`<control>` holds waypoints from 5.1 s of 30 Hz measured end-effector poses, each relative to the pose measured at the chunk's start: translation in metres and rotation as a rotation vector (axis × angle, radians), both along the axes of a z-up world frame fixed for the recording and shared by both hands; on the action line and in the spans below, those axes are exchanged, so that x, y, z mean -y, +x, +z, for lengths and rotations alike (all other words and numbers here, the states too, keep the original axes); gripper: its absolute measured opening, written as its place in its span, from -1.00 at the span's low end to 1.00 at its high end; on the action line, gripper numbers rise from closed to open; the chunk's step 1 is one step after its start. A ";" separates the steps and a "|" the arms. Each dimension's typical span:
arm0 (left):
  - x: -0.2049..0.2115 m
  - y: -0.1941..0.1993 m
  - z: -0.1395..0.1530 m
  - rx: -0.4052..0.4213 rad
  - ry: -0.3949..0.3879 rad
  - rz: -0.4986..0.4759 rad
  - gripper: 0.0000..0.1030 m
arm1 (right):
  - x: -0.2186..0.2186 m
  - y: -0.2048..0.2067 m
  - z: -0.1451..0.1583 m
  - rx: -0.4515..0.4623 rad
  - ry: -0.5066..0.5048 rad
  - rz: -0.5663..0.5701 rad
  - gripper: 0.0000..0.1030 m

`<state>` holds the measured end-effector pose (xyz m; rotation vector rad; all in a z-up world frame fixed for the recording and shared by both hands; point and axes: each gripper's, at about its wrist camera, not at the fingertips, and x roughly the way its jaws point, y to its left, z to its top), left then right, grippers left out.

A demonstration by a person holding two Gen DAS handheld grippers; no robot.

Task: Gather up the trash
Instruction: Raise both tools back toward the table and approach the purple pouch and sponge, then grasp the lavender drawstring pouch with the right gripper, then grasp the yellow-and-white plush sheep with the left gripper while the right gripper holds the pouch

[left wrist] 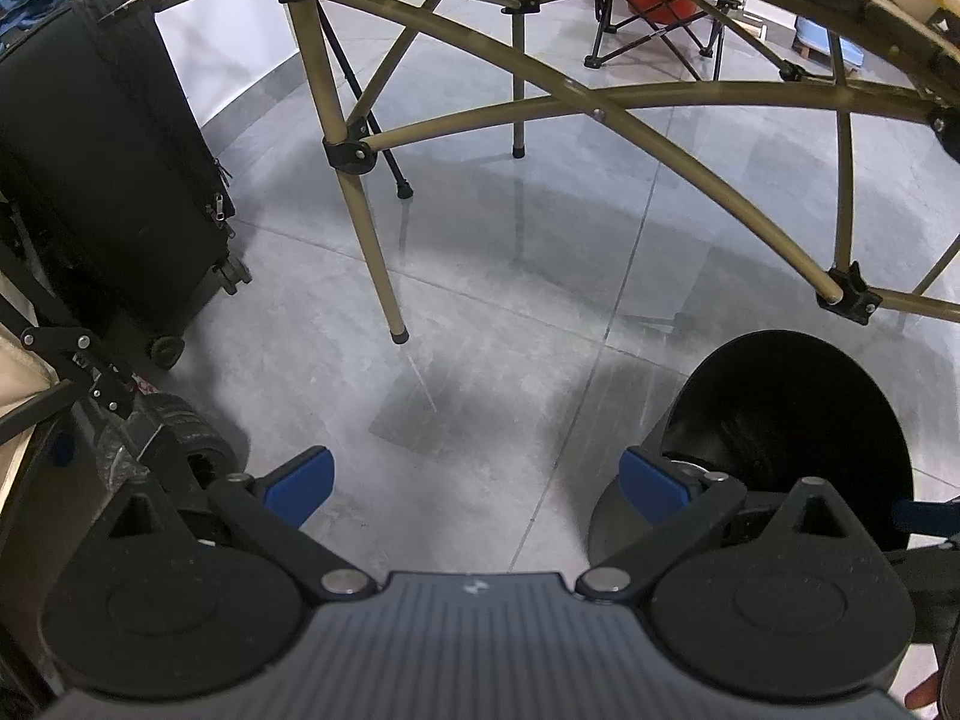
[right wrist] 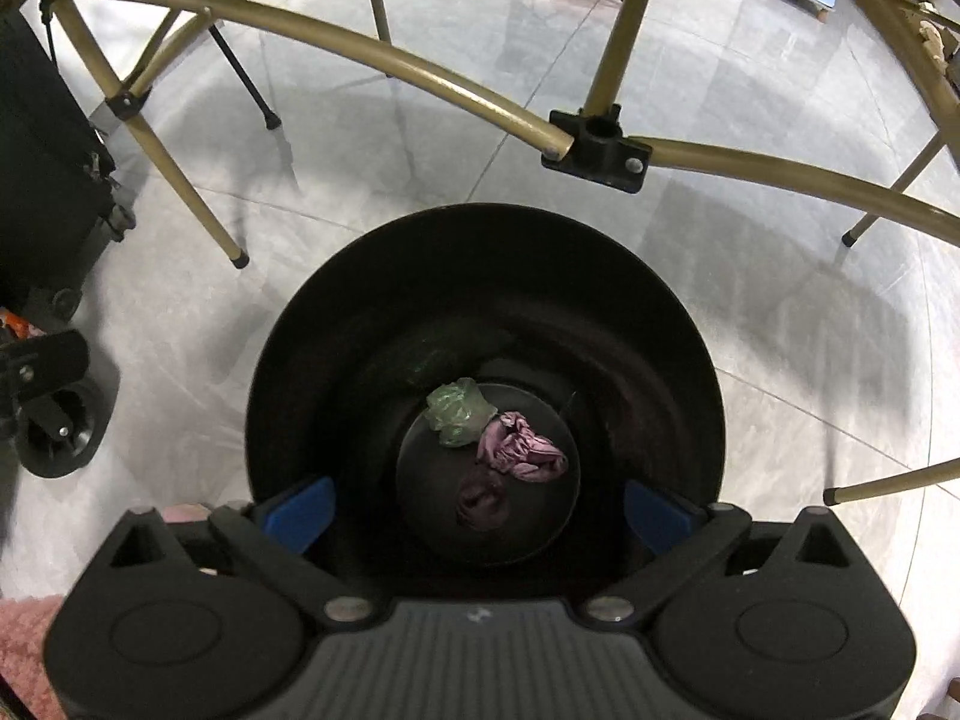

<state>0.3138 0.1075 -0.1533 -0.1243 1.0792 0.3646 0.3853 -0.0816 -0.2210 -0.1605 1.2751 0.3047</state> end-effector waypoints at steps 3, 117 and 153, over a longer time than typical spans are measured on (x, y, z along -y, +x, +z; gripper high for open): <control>0.001 -0.002 0.004 0.007 0.001 -0.009 1.00 | 0.002 -0.007 0.008 0.019 0.010 0.003 1.00; 0.176 0.133 0.147 0.553 -0.196 -0.084 1.00 | 0.211 0.028 0.190 1.013 0.342 -0.402 -0.89; 0.200 0.166 0.133 0.490 -0.138 -0.075 1.00 | 0.243 0.077 0.188 0.888 0.498 -0.508 -0.89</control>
